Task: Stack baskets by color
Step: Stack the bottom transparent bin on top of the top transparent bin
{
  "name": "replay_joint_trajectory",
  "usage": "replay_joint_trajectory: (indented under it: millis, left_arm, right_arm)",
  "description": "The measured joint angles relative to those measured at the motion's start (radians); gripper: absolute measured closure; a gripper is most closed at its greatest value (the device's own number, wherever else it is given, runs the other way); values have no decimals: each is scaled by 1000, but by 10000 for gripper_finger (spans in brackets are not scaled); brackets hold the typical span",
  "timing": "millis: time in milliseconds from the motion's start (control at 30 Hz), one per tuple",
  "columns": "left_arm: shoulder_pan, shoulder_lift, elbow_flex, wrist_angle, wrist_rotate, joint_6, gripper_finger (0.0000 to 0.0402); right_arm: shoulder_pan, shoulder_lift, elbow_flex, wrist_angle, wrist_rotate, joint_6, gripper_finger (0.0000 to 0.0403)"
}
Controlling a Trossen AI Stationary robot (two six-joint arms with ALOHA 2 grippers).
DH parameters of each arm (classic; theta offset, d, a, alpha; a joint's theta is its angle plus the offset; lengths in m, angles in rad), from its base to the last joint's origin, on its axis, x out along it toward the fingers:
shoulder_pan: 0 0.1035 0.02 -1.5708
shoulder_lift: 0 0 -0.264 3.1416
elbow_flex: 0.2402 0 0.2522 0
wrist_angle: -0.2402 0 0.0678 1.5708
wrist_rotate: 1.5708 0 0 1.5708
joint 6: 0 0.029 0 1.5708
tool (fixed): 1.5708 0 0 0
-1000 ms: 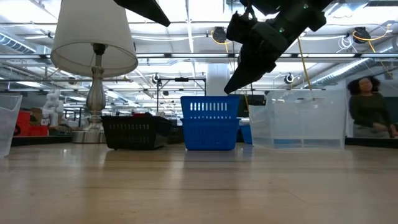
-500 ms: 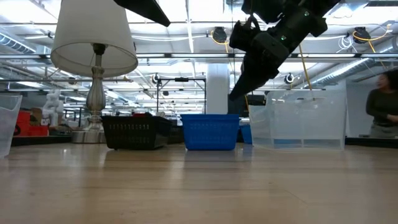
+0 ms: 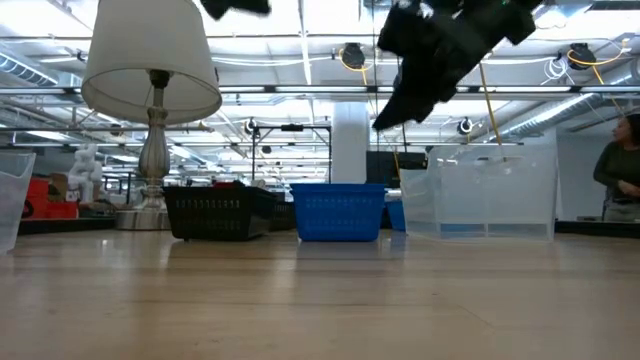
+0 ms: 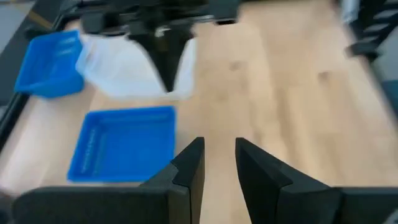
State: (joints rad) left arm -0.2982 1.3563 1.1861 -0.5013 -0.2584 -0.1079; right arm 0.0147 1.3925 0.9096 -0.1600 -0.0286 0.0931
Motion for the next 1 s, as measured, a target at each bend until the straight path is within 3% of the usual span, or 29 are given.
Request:
replay_joint_trajectory:
  millis: [200,333,533,733,1000]
  left_arm:
    - [-182,18,16,-51,-77,-31,309]
    - [-313,54,50,-99,-192,-187,309]
    - [-468,174,49,-109,-203,-393,309]
    - [-517,285,70,-141,-161,-599,309]
    - [-536,418,227,-378,-130,-768,292]
  right_arm:
    - [29,-122,0,-77,2,18,401]
    - [51,-175,1,-128,3,38,401]
    - [67,-211,1,-181,5,45,401]
    - [66,-212,1,-183,8,45,401]
    - [66,-212,1,-183,7,26,401]
